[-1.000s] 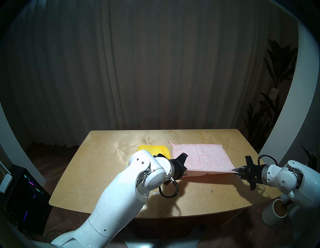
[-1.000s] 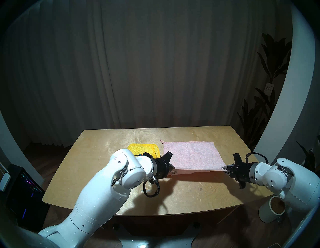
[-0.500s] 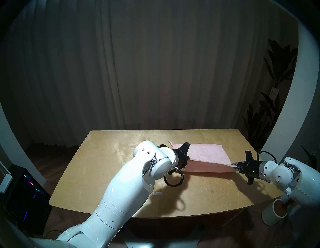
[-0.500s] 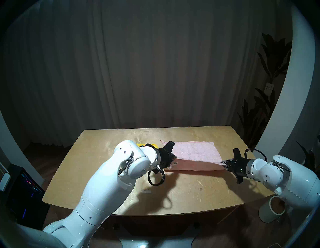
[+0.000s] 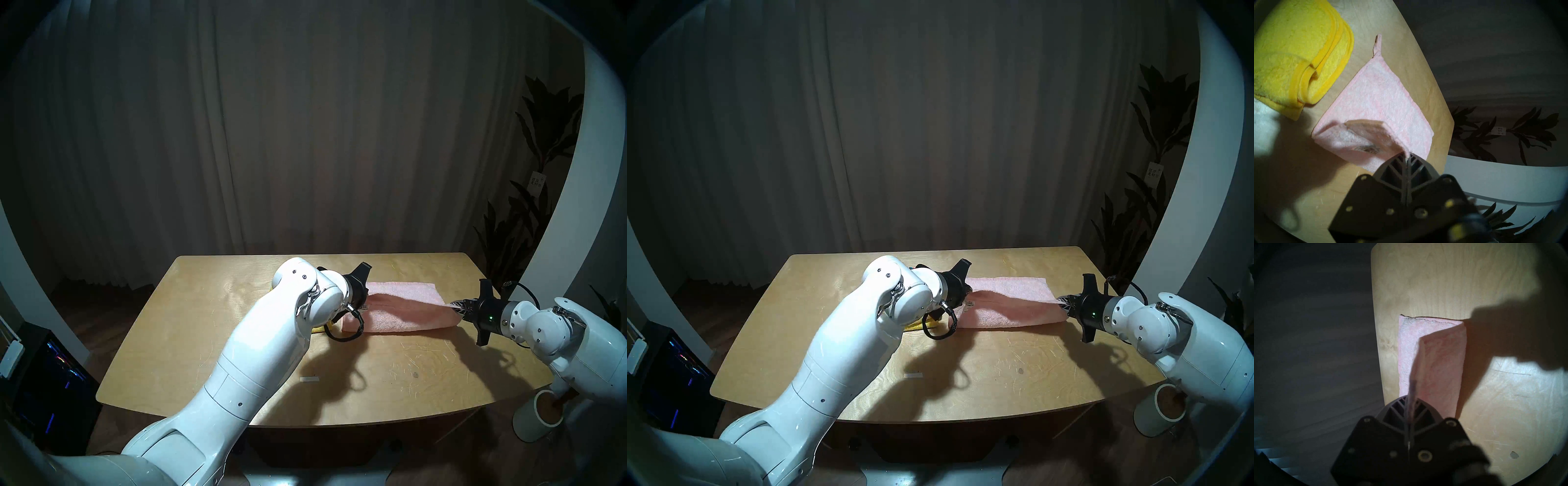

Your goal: Fold each towel twice and stack them on table

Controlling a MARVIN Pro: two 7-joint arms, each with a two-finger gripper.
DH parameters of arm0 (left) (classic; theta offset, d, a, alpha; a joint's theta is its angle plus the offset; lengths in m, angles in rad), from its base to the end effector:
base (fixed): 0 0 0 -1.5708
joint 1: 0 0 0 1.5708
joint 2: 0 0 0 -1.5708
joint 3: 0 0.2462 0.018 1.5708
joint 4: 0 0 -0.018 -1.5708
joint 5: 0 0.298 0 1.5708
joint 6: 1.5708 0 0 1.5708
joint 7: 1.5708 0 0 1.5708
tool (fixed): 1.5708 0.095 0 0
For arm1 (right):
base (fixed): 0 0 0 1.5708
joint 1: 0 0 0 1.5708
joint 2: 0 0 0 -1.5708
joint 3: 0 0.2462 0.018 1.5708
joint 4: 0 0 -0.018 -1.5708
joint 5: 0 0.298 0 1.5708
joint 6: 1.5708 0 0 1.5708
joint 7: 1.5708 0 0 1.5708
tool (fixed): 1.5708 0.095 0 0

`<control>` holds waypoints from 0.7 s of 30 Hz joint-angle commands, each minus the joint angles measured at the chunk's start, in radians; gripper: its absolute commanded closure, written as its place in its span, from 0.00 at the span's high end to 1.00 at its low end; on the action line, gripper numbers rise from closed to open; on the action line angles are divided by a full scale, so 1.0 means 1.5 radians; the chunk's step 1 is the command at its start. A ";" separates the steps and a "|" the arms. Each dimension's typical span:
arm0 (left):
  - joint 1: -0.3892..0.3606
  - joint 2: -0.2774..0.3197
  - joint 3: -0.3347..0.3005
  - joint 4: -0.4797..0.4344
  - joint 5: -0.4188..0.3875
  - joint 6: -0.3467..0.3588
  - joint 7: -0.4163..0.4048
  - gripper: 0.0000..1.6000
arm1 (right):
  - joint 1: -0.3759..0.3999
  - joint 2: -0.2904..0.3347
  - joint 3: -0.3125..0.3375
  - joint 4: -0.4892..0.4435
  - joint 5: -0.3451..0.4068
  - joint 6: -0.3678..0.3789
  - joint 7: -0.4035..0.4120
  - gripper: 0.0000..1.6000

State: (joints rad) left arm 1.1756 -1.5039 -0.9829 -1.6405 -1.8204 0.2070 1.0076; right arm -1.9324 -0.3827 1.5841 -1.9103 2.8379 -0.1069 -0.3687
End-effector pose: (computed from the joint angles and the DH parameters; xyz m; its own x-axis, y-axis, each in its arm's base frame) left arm 0.3968 -0.2093 -0.1918 0.7258 0.6797 0.1058 0.3605 -0.5068 0.7831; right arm 0.3411 -0.1325 -0.2144 0.1733 -0.9750 -0.1392 -0.5723 0.0153 -0.8199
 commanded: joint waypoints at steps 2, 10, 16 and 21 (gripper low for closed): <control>-0.072 -0.024 -0.006 0.052 0.020 0.003 -0.023 0.00 | 0.083 -0.015 -0.023 0.011 -0.006 -0.022 0.004 0.00; -0.097 -0.035 -0.001 0.113 0.035 0.003 -0.035 0.00 | 0.140 -0.053 -0.065 0.029 -0.007 -0.053 0.000 0.00; -0.117 -0.042 -0.004 0.151 0.044 0.001 -0.045 0.00 | 0.177 -0.087 -0.098 0.046 -0.017 -0.065 0.001 0.00; -0.134 -0.046 -0.009 0.178 0.050 0.000 -0.052 0.00 | 0.212 -0.113 -0.123 0.061 -0.027 -0.076 -0.003 0.00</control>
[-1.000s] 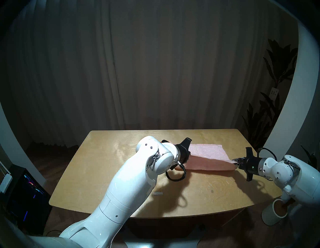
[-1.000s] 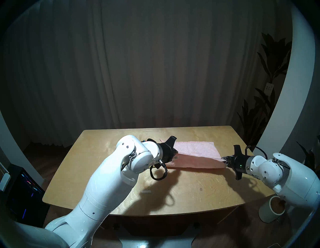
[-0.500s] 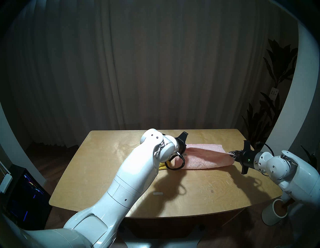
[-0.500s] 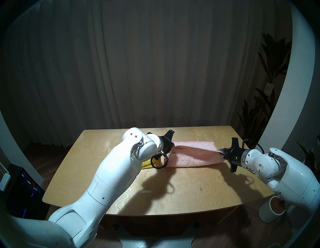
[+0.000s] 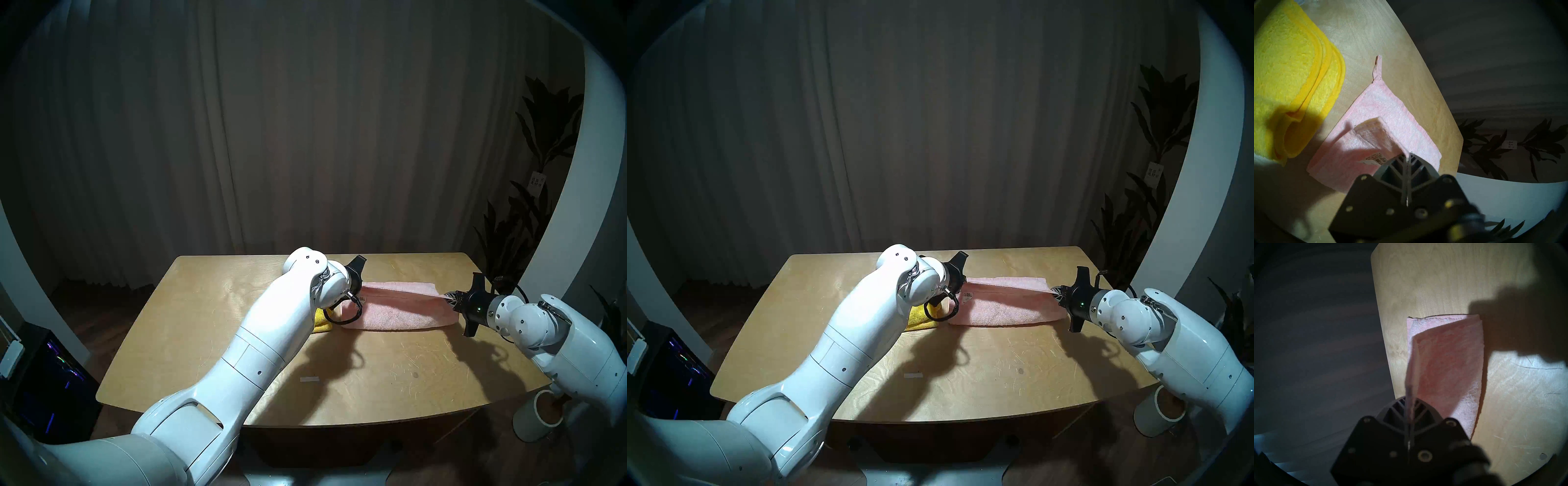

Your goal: Fold each towel twice and stack them on table

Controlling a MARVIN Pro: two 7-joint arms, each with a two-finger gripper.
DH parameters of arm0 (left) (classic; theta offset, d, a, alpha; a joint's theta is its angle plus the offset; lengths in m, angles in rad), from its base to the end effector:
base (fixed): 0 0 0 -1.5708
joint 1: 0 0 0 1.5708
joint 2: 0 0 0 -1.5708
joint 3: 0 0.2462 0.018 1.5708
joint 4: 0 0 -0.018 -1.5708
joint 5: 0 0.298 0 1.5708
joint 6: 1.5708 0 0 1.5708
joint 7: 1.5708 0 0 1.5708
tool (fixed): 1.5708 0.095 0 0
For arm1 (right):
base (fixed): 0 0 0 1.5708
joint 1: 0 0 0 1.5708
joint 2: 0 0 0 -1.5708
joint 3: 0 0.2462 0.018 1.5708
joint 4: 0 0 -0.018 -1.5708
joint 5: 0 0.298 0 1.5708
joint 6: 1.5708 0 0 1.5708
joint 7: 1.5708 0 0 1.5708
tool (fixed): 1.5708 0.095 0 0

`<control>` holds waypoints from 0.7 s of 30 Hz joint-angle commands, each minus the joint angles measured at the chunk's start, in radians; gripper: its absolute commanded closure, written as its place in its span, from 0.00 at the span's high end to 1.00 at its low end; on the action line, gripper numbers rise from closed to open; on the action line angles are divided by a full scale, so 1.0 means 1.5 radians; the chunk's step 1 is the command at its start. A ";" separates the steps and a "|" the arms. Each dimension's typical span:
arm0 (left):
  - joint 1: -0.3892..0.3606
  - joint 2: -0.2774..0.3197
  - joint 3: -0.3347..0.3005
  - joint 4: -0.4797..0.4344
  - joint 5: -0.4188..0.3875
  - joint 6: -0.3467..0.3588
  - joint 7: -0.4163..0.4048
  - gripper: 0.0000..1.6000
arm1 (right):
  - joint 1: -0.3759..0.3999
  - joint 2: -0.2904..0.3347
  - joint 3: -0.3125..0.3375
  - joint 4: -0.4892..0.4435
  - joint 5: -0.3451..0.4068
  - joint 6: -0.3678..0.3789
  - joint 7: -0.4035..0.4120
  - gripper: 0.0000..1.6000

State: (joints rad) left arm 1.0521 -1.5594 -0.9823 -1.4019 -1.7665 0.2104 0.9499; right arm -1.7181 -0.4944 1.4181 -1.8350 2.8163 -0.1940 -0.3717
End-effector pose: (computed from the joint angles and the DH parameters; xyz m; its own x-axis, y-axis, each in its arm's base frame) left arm 0.4372 -0.2115 -0.2088 0.6945 0.7038 0.1494 0.3882 -0.5413 0.7458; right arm 0.3637 -0.1249 -0.2231 0.0755 -0.9773 -0.1978 -0.5455 0.1255 -0.8287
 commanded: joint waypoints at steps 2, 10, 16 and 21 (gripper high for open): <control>-0.059 -0.011 -0.010 0.029 0.016 -0.003 -0.016 0.00 | 0.084 -0.049 -0.020 0.019 -0.016 -0.021 -0.002 0.00; -0.085 -0.019 -0.012 0.074 0.026 -0.003 -0.025 0.00 | 0.137 -0.083 -0.052 0.051 -0.039 -0.030 -0.006 0.00; -0.101 -0.025 -0.012 0.109 0.033 -0.004 -0.033 0.00 | 0.179 -0.107 -0.078 0.080 -0.058 -0.034 -0.014 0.00; -0.114 -0.032 -0.011 0.135 0.038 -0.004 -0.040 0.00 | 0.210 -0.128 -0.099 0.110 -0.074 -0.036 -0.016 0.00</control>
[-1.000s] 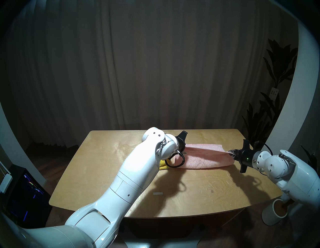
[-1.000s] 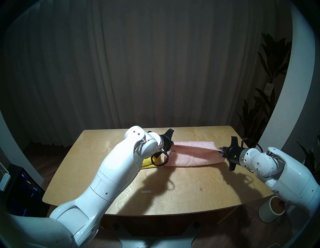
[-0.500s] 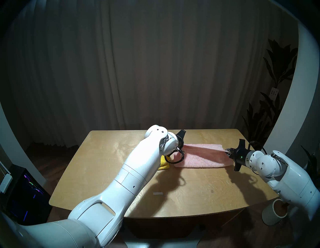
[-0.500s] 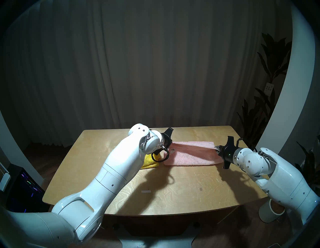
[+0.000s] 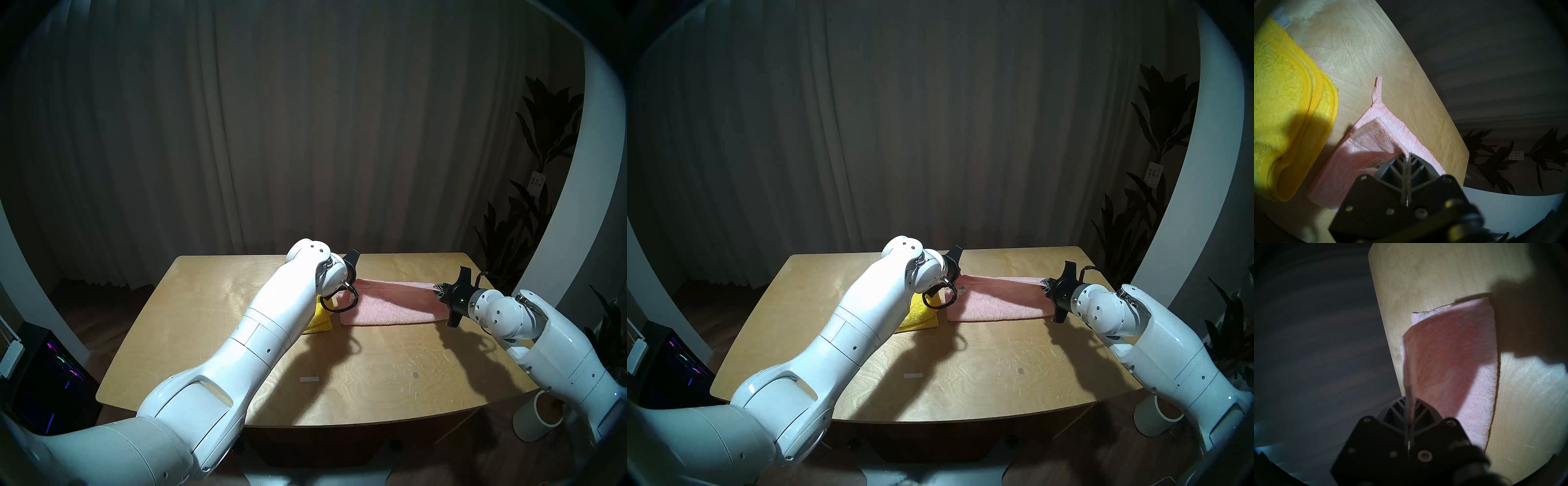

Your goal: Fold each towel twice and stack them on table

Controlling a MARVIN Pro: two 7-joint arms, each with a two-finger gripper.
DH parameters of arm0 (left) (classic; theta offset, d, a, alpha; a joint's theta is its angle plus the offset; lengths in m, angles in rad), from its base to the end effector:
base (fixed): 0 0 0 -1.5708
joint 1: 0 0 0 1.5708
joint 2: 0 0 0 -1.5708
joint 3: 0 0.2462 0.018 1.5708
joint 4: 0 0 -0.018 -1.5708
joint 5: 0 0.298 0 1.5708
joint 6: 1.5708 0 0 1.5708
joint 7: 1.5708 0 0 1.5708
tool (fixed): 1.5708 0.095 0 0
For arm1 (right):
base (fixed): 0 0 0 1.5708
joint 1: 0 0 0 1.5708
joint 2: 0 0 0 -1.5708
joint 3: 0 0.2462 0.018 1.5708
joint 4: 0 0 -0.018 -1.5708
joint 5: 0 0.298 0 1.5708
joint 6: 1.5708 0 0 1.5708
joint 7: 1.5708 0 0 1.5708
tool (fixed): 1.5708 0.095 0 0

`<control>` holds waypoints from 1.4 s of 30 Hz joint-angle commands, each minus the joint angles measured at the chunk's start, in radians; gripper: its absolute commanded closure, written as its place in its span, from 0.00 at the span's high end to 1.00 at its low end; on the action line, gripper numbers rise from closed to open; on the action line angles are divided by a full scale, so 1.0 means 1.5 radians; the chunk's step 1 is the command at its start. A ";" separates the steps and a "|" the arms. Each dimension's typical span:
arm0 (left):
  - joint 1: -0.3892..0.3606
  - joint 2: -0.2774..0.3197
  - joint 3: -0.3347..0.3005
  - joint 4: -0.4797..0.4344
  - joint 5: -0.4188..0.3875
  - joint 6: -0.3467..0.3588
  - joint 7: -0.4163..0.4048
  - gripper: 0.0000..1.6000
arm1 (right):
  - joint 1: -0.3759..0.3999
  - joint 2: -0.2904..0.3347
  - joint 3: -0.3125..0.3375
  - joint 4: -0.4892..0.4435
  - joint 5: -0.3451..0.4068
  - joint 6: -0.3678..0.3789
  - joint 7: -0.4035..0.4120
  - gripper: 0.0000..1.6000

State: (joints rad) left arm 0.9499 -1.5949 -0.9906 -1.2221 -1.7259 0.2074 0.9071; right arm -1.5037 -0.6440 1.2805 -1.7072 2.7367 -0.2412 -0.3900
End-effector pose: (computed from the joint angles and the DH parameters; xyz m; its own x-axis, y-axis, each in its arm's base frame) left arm 0.4682 -0.2065 -0.2151 0.6614 0.7255 0.1903 0.4099 -0.5621 0.7184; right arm 0.3972 -0.1121 -0.2328 0.0145 -0.9730 -0.2305 -0.5124 0.1907 -0.8373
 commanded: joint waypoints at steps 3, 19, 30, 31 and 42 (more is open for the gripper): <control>-0.054 -0.013 -0.004 0.031 0.014 -0.003 -0.015 0.00 | 0.086 -0.040 -0.019 0.044 -0.030 -0.007 -0.007 0.00; -0.097 -0.043 0.002 0.138 0.032 -0.007 -0.041 0.00 | 0.194 -0.106 -0.088 0.162 -0.083 -0.014 -0.022 0.00; -0.133 -0.073 0.006 0.206 0.043 -0.010 -0.066 0.00 | 0.263 -0.138 -0.116 0.247 -0.120 -0.016 -0.032 0.00; -0.136 -0.075 0.006 0.211 0.044 -0.010 -0.068 0.00 | 0.259 -0.140 -0.114 0.249 -0.123 -0.015 -0.030 0.00; -0.169 -0.094 0.011 0.287 0.059 -0.012 -0.099 0.26 | 0.334 -0.179 -0.155 0.337 -0.164 -0.014 -0.044 0.00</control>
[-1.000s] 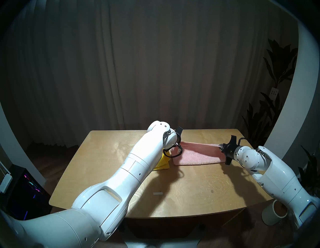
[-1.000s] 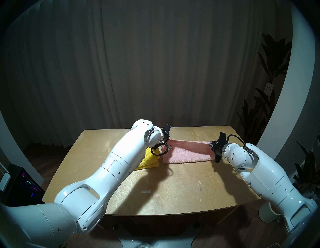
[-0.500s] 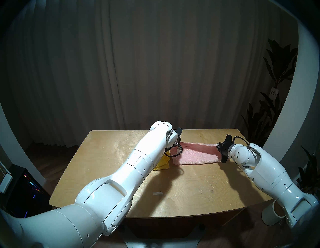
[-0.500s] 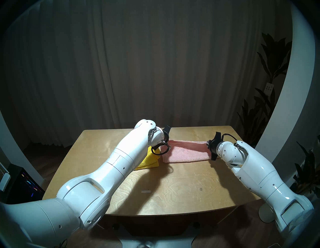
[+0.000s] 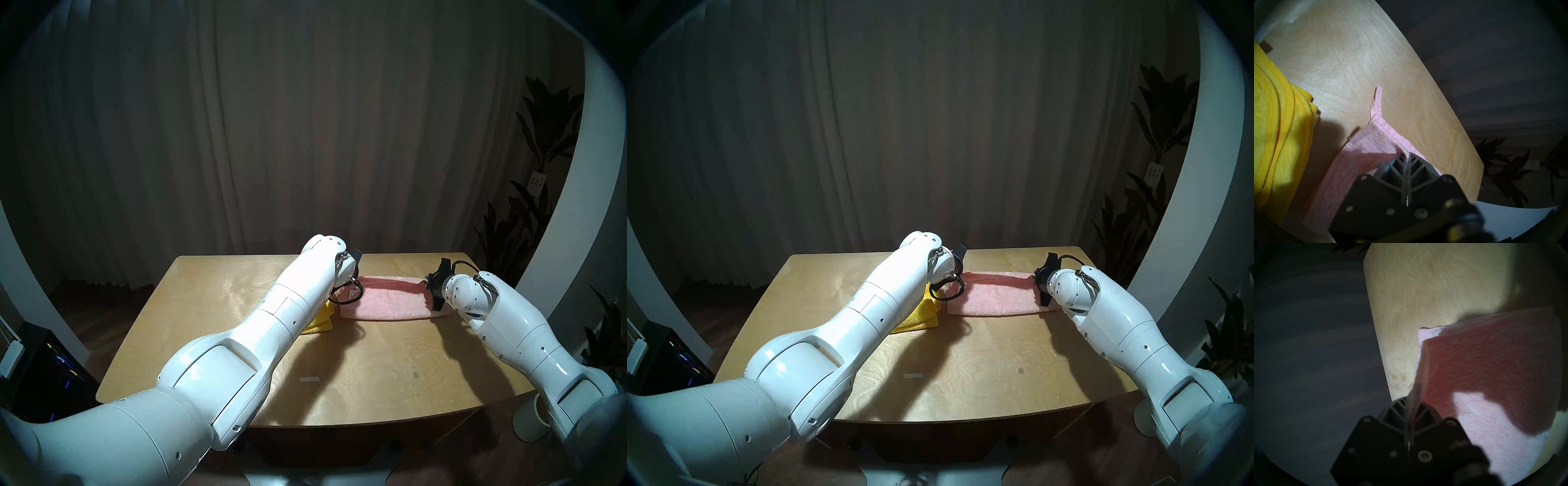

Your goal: Fold each towel twice and stack them on table

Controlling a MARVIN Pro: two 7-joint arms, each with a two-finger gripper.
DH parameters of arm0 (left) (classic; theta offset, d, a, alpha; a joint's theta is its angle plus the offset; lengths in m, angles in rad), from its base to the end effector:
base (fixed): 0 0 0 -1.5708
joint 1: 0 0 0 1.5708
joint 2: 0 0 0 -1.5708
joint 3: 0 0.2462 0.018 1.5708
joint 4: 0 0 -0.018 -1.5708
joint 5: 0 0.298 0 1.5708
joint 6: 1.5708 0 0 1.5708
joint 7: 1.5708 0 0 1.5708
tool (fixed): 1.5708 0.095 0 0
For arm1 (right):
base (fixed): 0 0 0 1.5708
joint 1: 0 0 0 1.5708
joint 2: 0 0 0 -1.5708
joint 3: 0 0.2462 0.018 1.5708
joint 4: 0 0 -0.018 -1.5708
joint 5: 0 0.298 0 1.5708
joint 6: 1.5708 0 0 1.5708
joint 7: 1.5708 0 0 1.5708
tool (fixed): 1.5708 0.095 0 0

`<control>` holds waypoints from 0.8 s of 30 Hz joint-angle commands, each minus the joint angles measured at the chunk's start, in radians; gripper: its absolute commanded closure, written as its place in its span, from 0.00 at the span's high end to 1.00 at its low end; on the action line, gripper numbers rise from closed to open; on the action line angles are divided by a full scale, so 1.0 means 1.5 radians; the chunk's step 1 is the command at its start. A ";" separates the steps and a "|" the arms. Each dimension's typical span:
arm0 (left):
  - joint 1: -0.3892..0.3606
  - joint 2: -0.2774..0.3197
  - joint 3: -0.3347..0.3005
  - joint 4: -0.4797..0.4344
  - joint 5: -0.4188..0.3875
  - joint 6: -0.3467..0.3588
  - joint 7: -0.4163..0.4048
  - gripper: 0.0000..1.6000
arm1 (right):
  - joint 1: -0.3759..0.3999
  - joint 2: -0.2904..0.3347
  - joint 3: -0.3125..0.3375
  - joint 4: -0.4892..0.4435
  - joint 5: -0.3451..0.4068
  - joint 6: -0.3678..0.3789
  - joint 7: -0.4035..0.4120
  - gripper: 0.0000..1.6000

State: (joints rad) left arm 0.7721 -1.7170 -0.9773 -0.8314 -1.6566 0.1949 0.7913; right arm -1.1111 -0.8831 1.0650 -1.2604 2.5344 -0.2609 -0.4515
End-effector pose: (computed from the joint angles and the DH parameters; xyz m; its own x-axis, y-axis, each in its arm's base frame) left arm 0.5028 -0.2231 -0.2383 0.6474 0.7258 0.2326 0.4412 -0.6058 0.6621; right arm 0.4731 -0.1161 -0.2649 -0.1136 -0.9849 -0.1307 -0.5454 0.1718 -0.8204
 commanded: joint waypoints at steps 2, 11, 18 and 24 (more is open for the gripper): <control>-0.056 -0.016 0.003 0.040 0.015 -0.004 -0.028 0.27 | 0.085 -0.026 -0.020 0.055 -0.038 0.000 -0.006 0.37; -0.086 -0.031 0.008 0.098 0.031 -0.009 -0.054 0.74 | 0.137 -0.052 -0.050 0.122 -0.073 0.003 -0.012 0.56; -0.110 -0.040 0.012 0.133 0.041 -0.015 -0.077 1.00 | 0.176 -0.069 -0.065 0.159 -0.101 0.008 -0.015 0.74; -0.127 -0.042 0.014 0.144 0.049 -0.019 -0.118 1.00 | 0.209 -0.080 -0.082 0.197 -0.127 0.023 -0.016 0.71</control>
State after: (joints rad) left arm 0.6588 -1.7615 -0.9566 -0.6100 -1.5966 0.1724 0.6854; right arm -0.8985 -0.9786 0.9515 -0.9981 2.3887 -0.2491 -0.4776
